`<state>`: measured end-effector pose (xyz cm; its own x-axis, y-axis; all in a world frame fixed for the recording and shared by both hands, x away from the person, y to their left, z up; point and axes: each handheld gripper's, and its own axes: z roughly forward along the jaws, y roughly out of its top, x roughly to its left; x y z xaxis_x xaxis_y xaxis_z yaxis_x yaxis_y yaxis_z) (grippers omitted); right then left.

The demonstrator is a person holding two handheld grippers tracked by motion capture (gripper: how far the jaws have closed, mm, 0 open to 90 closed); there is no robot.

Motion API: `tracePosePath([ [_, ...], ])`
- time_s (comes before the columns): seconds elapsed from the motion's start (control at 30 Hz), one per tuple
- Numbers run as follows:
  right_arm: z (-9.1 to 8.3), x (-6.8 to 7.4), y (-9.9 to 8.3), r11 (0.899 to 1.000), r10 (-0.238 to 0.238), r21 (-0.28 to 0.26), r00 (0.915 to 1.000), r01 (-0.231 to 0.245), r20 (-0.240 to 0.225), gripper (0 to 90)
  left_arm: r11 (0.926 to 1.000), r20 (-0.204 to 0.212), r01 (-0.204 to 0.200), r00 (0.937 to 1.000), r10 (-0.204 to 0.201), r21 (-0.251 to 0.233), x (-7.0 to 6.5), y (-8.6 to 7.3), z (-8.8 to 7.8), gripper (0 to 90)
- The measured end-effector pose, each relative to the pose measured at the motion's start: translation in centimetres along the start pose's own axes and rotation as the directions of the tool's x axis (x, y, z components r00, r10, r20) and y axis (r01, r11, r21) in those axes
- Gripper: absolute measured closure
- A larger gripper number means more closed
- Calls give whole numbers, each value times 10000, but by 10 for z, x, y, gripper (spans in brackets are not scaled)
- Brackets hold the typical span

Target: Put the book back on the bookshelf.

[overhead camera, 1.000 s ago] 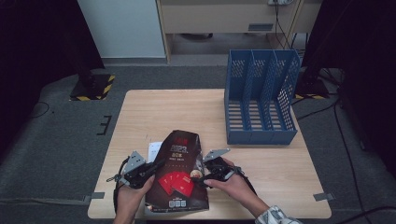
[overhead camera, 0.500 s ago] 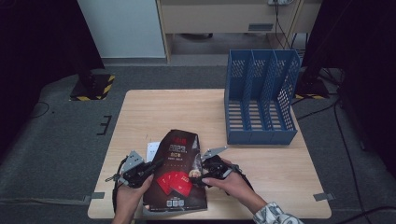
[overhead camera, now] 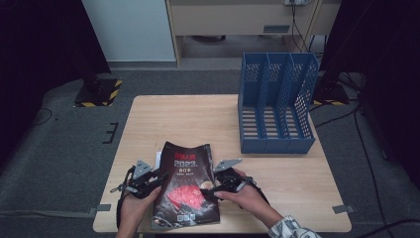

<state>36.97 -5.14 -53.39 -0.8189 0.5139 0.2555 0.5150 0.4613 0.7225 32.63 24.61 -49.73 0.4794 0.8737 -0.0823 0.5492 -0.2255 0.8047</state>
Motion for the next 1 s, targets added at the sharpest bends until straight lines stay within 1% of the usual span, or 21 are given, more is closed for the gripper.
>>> tracePosePath([
  [0.03,0,0,0,10000,1,-29,10000,-1,3,146,9999,-273,105,9996,-102,137,5,-2,-1,577],
  [0.07,0,0,0,10000,1,-29,10000,-1,3,146,9999,-273,105,9996,-102,137,5,-2,-1,543],
  [0.1,0,0,0,10000,9,-38,10000,-9,-8,146,9995,-377,235,9990,-226,232,8,-4,-1,543],
  [0.13,0,0,-1,10000,-8,-52,10000,8,-5,146,9984,-579,349,9978,-323,446,11,-6,0,512],
  [0.17,0,0,-1,10000,-18,-68,10000,18,12,146,9977,-714,412,9967,-374,532,12,-7,0,483],
  [0.2,0,0,-1,10000,3,-57,10000,-3,14,145,9971,-771,399,9964,-349,642,13,-8,1,471],
  [0.23,0,0,-1,10000,-19,-43,10000,19,40,140,9958,-795,351,9964,-284,846,14,-10,2,445],
  [0.27,0,1,-1,10000,-9,-57,10000,9,57,140,9958,-795,351,9964,-284,846,14,-10,2,436],
  [0.37,0,1,-1,10000,5,-56,10000,-5,67,139,9885,-734,283,9971,-176,1483,14,-14,8,437],
  [0.43,0,0,0,10000,-46,-46,10000,46,46,141,9854,-621,354,9977,-254,1668,14,-15,10,466],
  [0.47,0,0,0,10000,-46,-46,10000,46,46,141,9838,-578,395,9979,-298,1751,14,-16,11,466],
  [0.5,0,1,0,9997,-236,69,9996,235,145,159,9814,-539,441,9979,-346,1871,14,-17,12,487],
  [0.53,0,2,0,9996,-279,57,9994,277,208,163,9799,-494,487,9980,-399,1934,15,-17,12,487],
  [0.57,0,2,0,9996,-277,66,9993,276,243,173,9789,-431,777,9966,-708,1887,16,-19,12,487],
  [0.6,0,2,0,9996,-277,66,9993,276,243,173,9789,-431,777,9966,-708,1887,16,-19,12,488],
  [0.63,0,1,1,9999,-135,84,9996,133,240,200,9784,-382,897,9957,-840,1861,18,-19,12,490],
  [0.67,0,1,1,9999,-135,84,9996,133,240,200,9784,-382,897,9957,-840,1861,18,-19,12,493],
  [0.7,0,0,3,9999,-49,106,9998,47,171,223,9791,-358,852,9962,-800,1845,18,-20,12,493],
  [0.83,1,1,6,9999,40,132,9999,-41,110,235,9801,-366,709,9972,-652,1852,17,-19,12,497],
  [0.9,2,1,9,9999,152,53,9999,-152,-10,242,9800,-345,743,9970,-691,1846,17,-19,12,497],
  [1.0,4,2,12,9998,194,108,9998,-193,-90,248,9803,-298,773,9969,-731,1819,18,-20,12,496],
])
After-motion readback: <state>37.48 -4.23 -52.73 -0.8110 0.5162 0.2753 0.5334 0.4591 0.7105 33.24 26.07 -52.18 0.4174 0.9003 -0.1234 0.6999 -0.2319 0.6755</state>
